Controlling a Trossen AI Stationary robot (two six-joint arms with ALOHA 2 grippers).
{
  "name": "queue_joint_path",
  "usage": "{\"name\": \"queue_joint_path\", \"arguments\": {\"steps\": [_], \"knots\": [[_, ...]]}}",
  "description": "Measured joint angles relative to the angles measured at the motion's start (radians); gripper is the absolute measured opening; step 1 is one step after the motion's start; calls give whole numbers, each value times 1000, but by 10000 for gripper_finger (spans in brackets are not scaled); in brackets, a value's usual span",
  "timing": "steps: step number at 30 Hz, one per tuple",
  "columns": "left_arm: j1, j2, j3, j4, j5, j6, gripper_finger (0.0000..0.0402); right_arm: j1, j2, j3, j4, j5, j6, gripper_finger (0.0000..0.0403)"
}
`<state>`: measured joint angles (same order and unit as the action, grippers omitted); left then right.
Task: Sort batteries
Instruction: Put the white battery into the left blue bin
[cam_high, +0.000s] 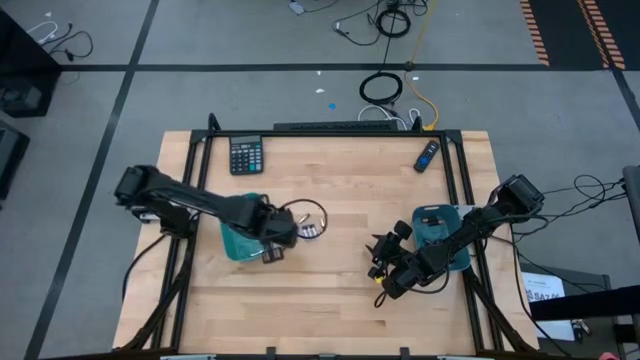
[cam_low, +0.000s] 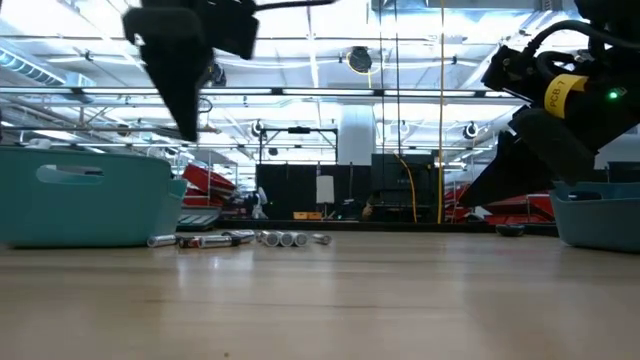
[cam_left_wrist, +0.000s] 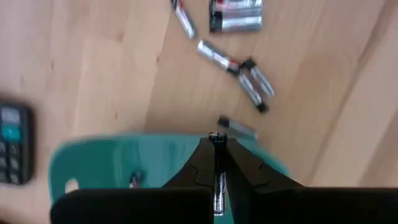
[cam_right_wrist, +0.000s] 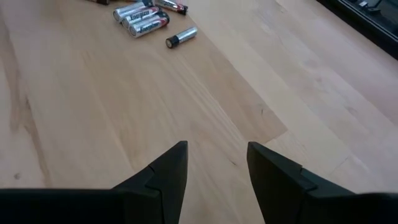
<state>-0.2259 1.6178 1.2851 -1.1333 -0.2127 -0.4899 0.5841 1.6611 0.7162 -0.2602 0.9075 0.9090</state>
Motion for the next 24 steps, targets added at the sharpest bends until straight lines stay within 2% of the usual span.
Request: {"name": "queue_joint_path", "arguments": {"steps": [3, 8, 11, 19, 24], "knots": [[-8, -63, -60, -4, 15, -93, 39, 2, 0, 0, -2, -11, 6, 157], [-30, -121, -173, -141, 21, -237, 119, 7, 0, 0, -1, -18, 7, 157], [-40, -147, -218, -146, 21, -264, 151, 7, 0, 0, 2, -18, 7, 157], [-27, -194, -170, 102, -83, -222, 169, 7, 0, 0, 2, -18, 14, 157], [-24, -128, -169, 318, -61, -151, 170, 6, 0, 0, 2, -16, 14, 157]]}}
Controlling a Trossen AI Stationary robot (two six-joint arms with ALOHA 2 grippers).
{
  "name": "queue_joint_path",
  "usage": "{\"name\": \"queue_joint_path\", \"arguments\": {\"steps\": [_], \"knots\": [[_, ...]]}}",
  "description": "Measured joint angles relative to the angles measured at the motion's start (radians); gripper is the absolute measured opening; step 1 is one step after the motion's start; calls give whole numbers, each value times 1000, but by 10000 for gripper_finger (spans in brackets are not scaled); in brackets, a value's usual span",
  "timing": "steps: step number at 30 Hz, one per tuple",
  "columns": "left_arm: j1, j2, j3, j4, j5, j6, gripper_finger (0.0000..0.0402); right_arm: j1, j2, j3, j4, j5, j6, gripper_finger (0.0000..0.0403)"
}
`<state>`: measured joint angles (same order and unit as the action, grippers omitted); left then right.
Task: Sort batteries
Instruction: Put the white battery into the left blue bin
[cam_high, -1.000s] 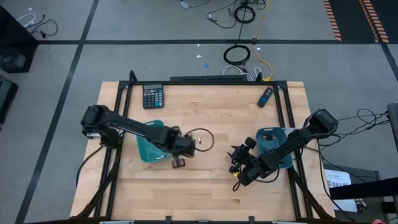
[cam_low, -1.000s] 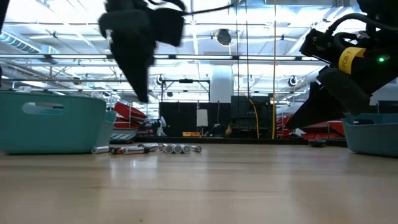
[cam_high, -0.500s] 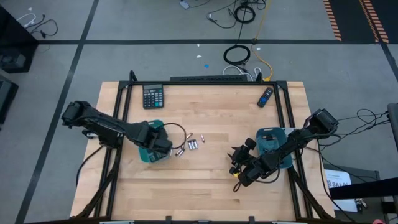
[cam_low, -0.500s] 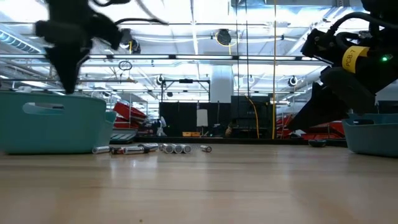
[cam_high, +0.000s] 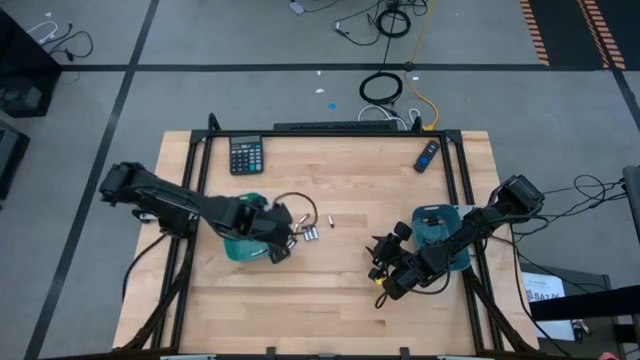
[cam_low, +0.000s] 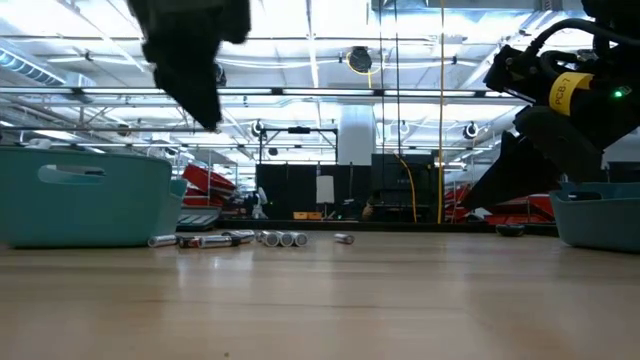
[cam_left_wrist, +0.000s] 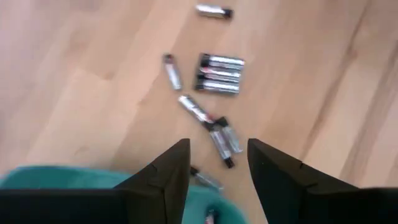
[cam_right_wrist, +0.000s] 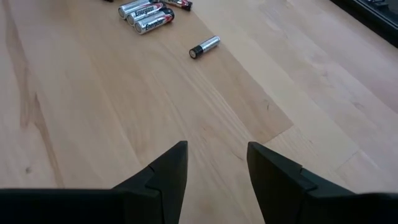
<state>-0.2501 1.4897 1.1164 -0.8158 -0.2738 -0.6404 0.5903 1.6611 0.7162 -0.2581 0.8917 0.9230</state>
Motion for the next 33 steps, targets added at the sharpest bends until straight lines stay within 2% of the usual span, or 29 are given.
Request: {"name": "queue_joint_path", "arguments": {"steps": [9, 12, 17, 19, 22, 24, 27, 30, 33], "knots": [[2, 204, -1, 101, 102, 47, 171, 0, 0, 0, -1, 1, 0, 157], [8, 234, -1, 185, 43, 108, 171, -2, 0, 0, -1, 1, -3, 157], [55, 243, 0, 368, -103, 309, 171, -6, 0, 0, 0, -22, 6, 157], [103, 243, 0, 443, -72, 328, 171, -9, 0, 0, -3, -28, 33, 157], [187, 248, 0, 524, 38, 299, 171, -29, -1, 0, -1, -34, 61, 157], [219, 259, 0, 561, 49, 328, 171, -42, -1, 0, 1, -36, 54, 157], [241, 271, 0, 638, 67, 462, 171, -54, -2, 0, 9, -36, 36, 157], [257, 282, 0, 678, 129, 625, 171, -58, -4, 0, 4, -46, 21, 157], [283, 313, 14, 712, 145, 683, 171, -62, -32, 0, -8, -91, 7, 157]]}}
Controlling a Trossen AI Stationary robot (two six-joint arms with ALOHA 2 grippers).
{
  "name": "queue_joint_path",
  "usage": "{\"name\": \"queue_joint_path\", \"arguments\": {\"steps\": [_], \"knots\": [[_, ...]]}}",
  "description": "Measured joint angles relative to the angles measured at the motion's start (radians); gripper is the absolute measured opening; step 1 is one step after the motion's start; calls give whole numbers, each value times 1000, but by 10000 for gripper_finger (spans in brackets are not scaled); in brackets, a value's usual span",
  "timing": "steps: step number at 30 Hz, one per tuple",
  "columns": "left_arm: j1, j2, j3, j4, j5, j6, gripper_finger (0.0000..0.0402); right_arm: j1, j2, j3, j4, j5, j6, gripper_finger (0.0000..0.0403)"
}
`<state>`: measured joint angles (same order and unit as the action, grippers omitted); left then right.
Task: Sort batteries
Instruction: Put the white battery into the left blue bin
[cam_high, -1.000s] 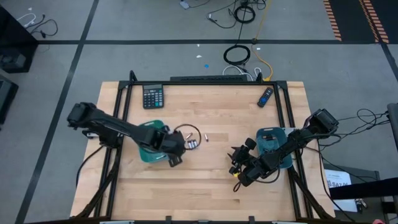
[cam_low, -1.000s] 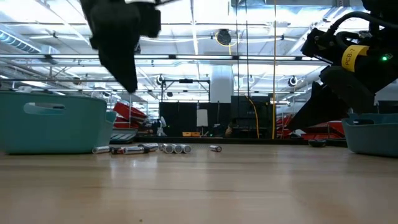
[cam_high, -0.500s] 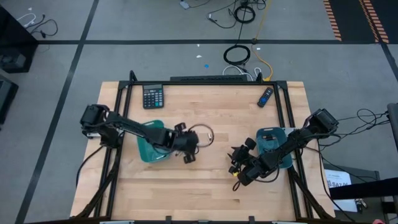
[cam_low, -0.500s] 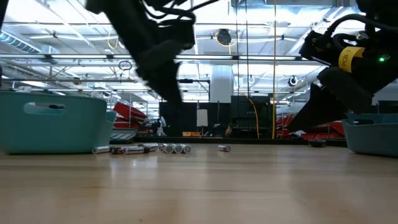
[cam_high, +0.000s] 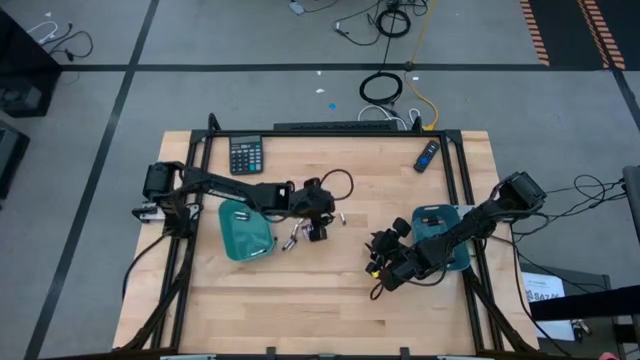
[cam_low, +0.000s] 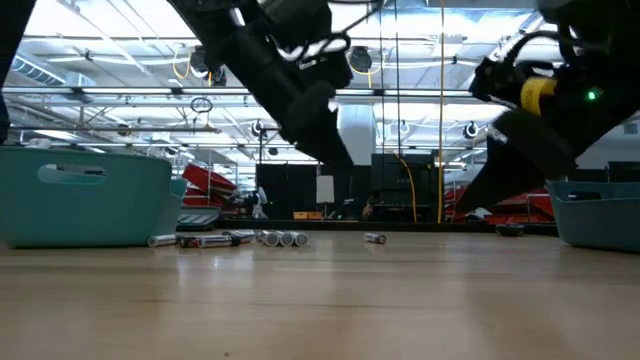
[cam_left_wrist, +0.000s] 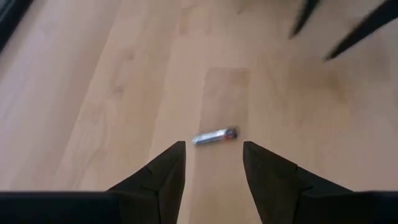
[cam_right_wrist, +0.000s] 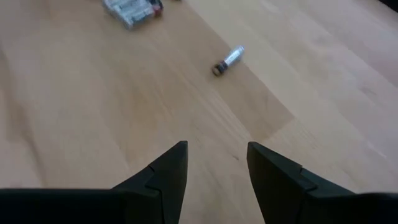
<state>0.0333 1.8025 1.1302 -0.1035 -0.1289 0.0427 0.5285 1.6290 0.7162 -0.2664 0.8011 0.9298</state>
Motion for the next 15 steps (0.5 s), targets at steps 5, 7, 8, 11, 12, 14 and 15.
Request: {"name": "queue_joint_path", "arguments": {"steps": [5, 7, 8, 11, 12, 14, 15], "knots": [[51, 44, 39, -76, 137, -61, 171, 2, -53, 0, 6, 5, -2, 157], [36, 43, 48, -153, 153, -61, 171, 10, -59, 0, -20, 10, 12, 157], [25, 35, 49, -189, 152, -61, 171, 13, -59, 0, -27, 12, 23, 157], [-26, -4, 49, -316, 137, -53, 171, 21, -56, 0, -64, 11, 60, 157], [-47, -11, 52, -348, 129, -39, 171, 23, -53, 0, -70, 12, 65, 157], [-93, -16, 49, -437, 112, -18, 171, 23, -46, 0, -75, 15, 69, 157], [-114, -15, 48, -462, 102, -10, 171, 23, -46, 0, -81, 15, 68, 157]]}}
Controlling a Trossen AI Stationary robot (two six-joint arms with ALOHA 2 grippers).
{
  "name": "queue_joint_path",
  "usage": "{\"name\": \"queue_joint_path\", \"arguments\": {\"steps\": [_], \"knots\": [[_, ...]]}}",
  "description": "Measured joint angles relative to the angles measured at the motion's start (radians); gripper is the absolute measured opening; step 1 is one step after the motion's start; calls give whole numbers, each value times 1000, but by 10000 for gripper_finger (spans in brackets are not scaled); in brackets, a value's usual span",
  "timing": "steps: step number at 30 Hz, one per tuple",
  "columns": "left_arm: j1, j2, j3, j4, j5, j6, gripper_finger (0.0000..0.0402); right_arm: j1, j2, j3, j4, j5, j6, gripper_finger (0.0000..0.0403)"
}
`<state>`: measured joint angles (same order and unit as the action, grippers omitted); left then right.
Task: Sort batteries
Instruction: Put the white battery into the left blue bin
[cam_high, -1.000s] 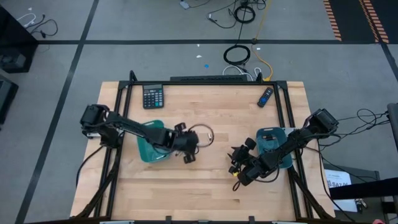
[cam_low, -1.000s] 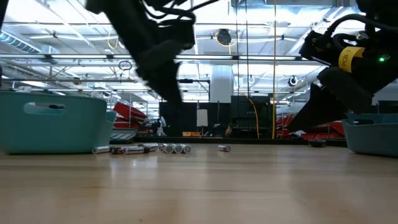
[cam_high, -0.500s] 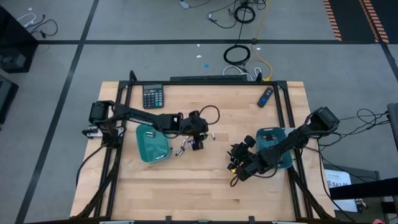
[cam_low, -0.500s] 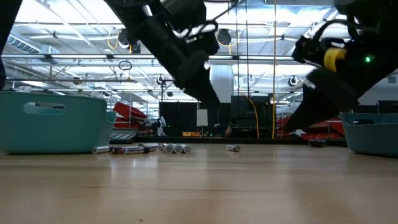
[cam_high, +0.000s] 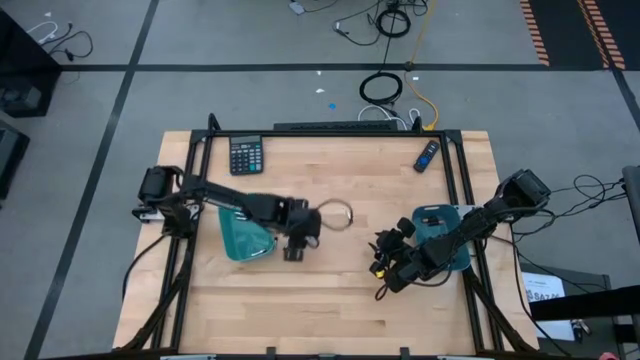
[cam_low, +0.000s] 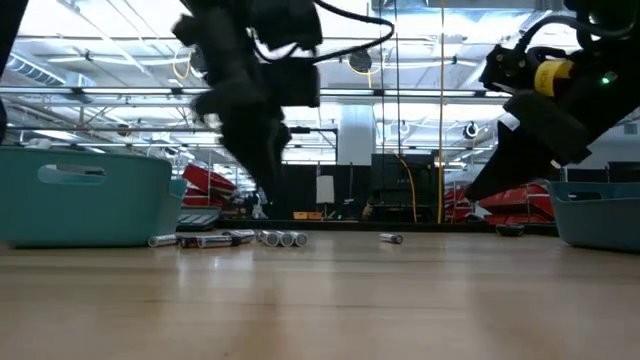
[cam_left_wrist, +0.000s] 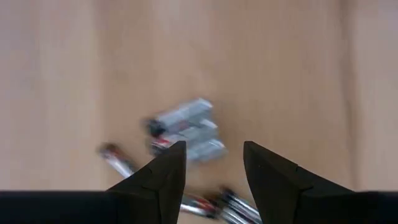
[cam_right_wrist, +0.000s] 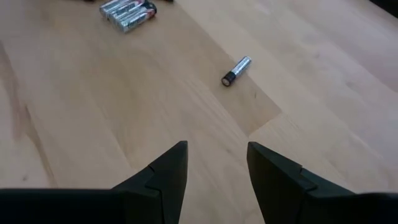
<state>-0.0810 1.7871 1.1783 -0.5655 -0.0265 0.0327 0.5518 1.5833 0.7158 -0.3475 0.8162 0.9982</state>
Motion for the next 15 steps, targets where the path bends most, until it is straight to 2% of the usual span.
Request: {"name": "queue_joint_path", "arguments": {"steps": [4, 8, 15], "knots": [[-53, 15, 0, -42, -53, 34, 171, 0, 6, 0, 5, 8, -11, 157], [-83, 30, 0, -24, -149, 96, 171, 0, 6, 0, 26, 18, -27, 157], [-67, 60, 1, -27, -131, 180, 171, 0, 6, 0, 46, 19, -39, 157]]}}
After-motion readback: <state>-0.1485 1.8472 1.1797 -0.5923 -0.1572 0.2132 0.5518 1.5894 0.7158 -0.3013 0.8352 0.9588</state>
